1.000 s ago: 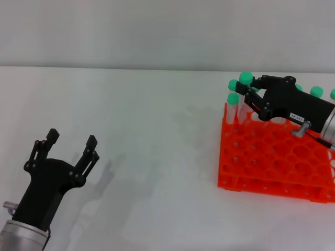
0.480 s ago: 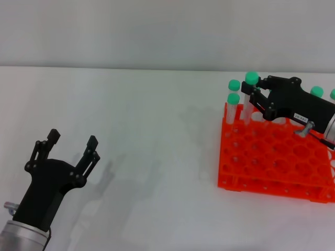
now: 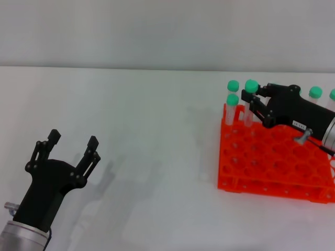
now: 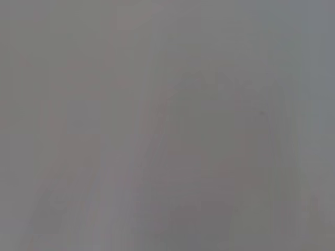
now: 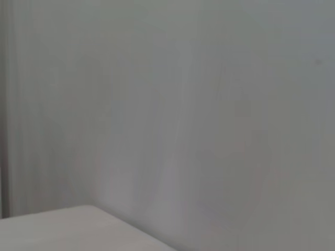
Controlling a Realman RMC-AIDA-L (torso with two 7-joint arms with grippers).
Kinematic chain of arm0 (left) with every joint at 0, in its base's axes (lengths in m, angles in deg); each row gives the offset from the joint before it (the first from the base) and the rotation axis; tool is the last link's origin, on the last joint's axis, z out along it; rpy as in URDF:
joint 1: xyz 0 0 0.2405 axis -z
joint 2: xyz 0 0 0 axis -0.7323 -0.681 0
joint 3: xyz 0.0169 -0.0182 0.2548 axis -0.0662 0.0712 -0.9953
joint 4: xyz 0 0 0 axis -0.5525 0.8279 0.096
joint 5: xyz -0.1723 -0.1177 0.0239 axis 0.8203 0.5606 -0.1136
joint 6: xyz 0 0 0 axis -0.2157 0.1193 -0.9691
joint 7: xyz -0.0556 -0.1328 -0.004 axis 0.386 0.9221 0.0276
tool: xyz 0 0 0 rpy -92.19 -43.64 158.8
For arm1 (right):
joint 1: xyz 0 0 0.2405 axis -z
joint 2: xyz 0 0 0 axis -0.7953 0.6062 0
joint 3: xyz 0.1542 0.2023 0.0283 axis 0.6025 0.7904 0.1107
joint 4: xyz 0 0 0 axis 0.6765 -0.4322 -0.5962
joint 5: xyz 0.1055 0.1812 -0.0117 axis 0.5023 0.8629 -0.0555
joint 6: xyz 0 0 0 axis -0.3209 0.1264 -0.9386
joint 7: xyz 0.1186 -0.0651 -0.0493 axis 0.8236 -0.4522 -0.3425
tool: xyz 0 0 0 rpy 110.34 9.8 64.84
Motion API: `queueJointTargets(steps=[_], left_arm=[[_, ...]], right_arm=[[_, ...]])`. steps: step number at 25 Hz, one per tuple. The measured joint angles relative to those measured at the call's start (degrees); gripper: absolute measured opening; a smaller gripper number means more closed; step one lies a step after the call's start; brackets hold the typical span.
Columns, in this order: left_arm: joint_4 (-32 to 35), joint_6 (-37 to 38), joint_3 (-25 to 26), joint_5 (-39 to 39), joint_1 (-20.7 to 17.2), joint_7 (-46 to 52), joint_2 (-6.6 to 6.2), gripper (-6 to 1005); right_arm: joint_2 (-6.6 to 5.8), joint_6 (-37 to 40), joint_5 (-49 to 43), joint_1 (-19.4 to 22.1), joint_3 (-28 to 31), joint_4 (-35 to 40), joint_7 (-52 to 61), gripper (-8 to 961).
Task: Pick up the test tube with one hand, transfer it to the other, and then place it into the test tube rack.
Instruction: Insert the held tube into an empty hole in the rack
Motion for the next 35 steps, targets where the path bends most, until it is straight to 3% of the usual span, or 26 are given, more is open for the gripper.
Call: queueJointTargets(steps=[24, 30, 35], left_arm=[[0.3, 0.0, -0.1, -0.2, 0.1, 0.0, 0.0, 853], [0.4, 0.0, -0.1, -0.2, 0.1, 0.0, 0.0, 852], [0.5, 0.0, -0.1, -0.2, 0.2, 0.0, 0.0, 852]], right_arm=[[0.0, 1.7, 2.0, 1.7, 0.2, -3.0, -3.9, 342], [0.0, 1.3, 2.9, 2.5, 0.3, -2.8, -3.9, 536], [0.01, 1.3, 4.1, 2.8, 0.3, -2.8, -3.9, 622]])
